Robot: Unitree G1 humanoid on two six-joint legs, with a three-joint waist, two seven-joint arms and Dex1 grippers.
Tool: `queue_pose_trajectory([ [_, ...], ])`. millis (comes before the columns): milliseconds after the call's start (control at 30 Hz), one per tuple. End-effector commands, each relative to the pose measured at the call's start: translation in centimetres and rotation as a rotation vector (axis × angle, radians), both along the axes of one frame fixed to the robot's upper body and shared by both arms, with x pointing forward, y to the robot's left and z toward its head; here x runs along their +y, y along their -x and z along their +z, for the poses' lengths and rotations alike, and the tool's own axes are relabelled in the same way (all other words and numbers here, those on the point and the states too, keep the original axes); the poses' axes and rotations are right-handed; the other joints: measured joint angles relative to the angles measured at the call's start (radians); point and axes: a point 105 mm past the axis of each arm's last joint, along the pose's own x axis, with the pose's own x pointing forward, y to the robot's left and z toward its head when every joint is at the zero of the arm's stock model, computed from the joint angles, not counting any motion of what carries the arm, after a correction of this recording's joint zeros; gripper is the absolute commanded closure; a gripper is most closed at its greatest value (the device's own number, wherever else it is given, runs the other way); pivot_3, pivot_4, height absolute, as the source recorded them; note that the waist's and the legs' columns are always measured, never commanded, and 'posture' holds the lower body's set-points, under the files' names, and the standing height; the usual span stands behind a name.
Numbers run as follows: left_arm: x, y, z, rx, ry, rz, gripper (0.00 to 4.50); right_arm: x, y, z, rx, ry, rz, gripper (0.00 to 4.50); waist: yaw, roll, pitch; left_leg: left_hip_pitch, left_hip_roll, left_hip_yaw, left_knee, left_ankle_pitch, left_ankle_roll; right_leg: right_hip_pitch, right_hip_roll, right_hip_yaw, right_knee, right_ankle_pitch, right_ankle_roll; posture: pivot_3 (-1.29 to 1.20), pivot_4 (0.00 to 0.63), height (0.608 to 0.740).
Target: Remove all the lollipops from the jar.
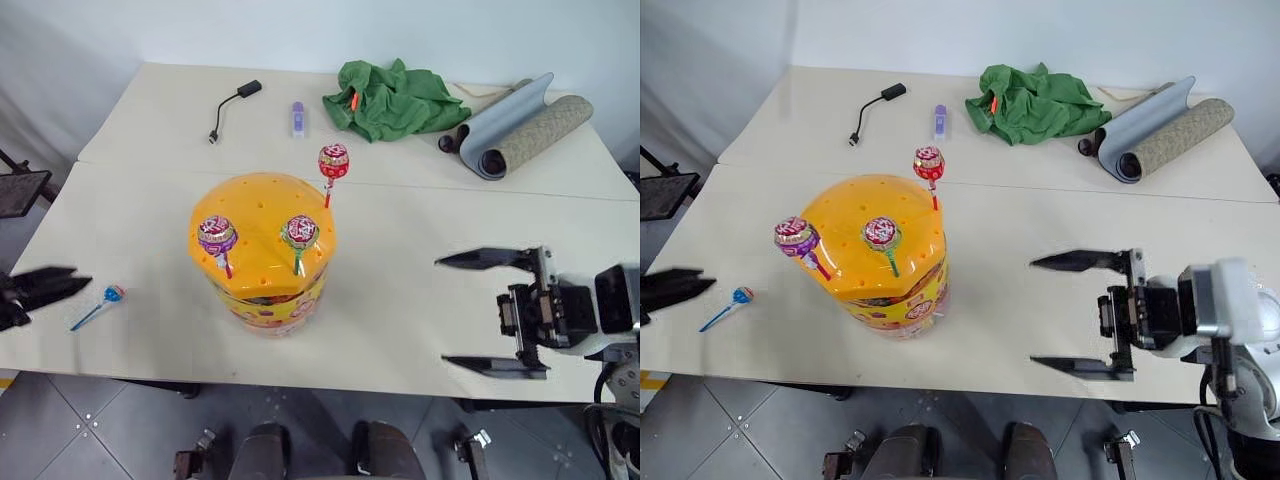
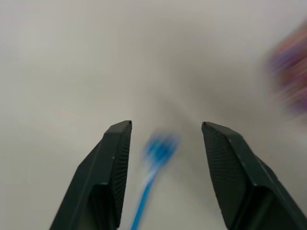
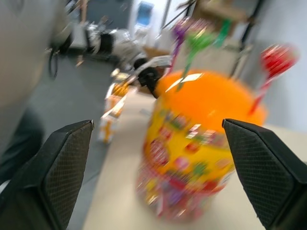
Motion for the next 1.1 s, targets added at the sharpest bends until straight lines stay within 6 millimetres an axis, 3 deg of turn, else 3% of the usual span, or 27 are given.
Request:
queue_pose_trajectory([
  [33,-3.6,1.3,4.4,-0.135,0.049,-0.250,2.10,0.4,1.0,1.8,0.000,-0.082,0.014,0.00,0.001,0.001,0.001,0.000,0.000,0.000,0.000,0.000,0.000,0.000,0.000,0.000,0.000,0.000,0.000,0.00,0.150,0.740],
  [233,-13.3,3.0,7.8,-0.326,0.072,-0.704,2.10,1.7,3.2,2.4,0.028,-0.134,0.097,0.00,0.012,0.001,0.001,0.000,0.000,-0.008,0.001,0.000,0.000,0.001,-0.001,0.001,0.000,0.000,0.000,0.00,0.150,0.740],
  [300,-16.4,3.7,8.0,-0.347,0.084,-0.856,2.10,1.7,4.0,1.9,0.025,-0.103,0.127,0.00,0.012,0.001,0.001,0.000,0.000,-0.009,0.002,0.000,0.000,0.002,-0.001,0.001,0.000,0.000,0.000,0.00,0.150,0.740],
  [433,-19.6,4.1,7.6,-0.356,0.084,-1.008,2.10,1.0,4.6,0.1,0.018,0.014,0.160,0.00,0.009,0.001,0.000,0.000,-0.002,-0.009,0.002,0.000,0.000,0.002,-0.001,0.001,0.000,0.000,0.000,0.00,0.150,0.740],
  [600,-20.9,4.6,6.6,-0.306,0.058,-1.098,2.10,0.6,3.8,-0.3,0.008,0.022,0.124,0.00,-0.007,0.001,0.000,0.001,0.000,-0.008,0.002,0.000,0.000,0.002,0.002,0.002,0.000,0.000,0.000,0.00,0.150,0.740],
  [700,-20.6,4.0,6.5,-0.307,0.067,-1.059,2.71,0.4,3.3,-0.3,0.001,0.020,0.099,0.00,-0.006,0.001,0.000,0.001,0.000,-0.008,0.002,0.000,0.000,0.002,0.002,0.003,0.000,0.000,0.000,0.00,0.150,0.740],
  [833,-20.3,3.5,6.9,-0.340,0.071,-1.023,3.88,0.5,3.1,-0.3,-0.009,0.015,0.091,0.00,-0.006,0.001,0.000,0.001,0.000,-0.009,0.002,0.000,0.000,0.002,0.002,0.002,-0.001,0.000,0.000,0.00,0.150,0.740],
  [900,-20.3,3.2,7.7,-0.367,0.122,-1.008,4.49,0.4,2.8,0.0,-0.016,0.000,0.078,0.00,-0.006,0.001,0.000,0.001,0.000,-0.009,0.002,0.000,0.000,0.002,0.002,0.002,-0.001,0.000,0.000,0.00,0.150,0.740],
  [1000,-20.0,2.9,9.4,-0.410,0.236,-0.975,4.49,0.4,2.7,0.3,-0.018,-0.009,0.072,0.00,-0.006,0.001,0.000,0.000,0.000,-0.010,0.003,0.000,0.000,0.003,0.002,0.002,-0.001,0.000,0.000,0.00,0.150,0.740],
  [1100,-18.0,1.5,11.9,-0.449,0.400,-0.830,4.49,0.5,2.7,0.6,-0.021,-0.018,0.076,0.00,-0.005,0.001,0.000,0.000,0.000,-0.011,0.004,0.000,0.000,0.003,0.002,0.002,0.000,0.000,0.000,0.00,0.150,0.740],
])
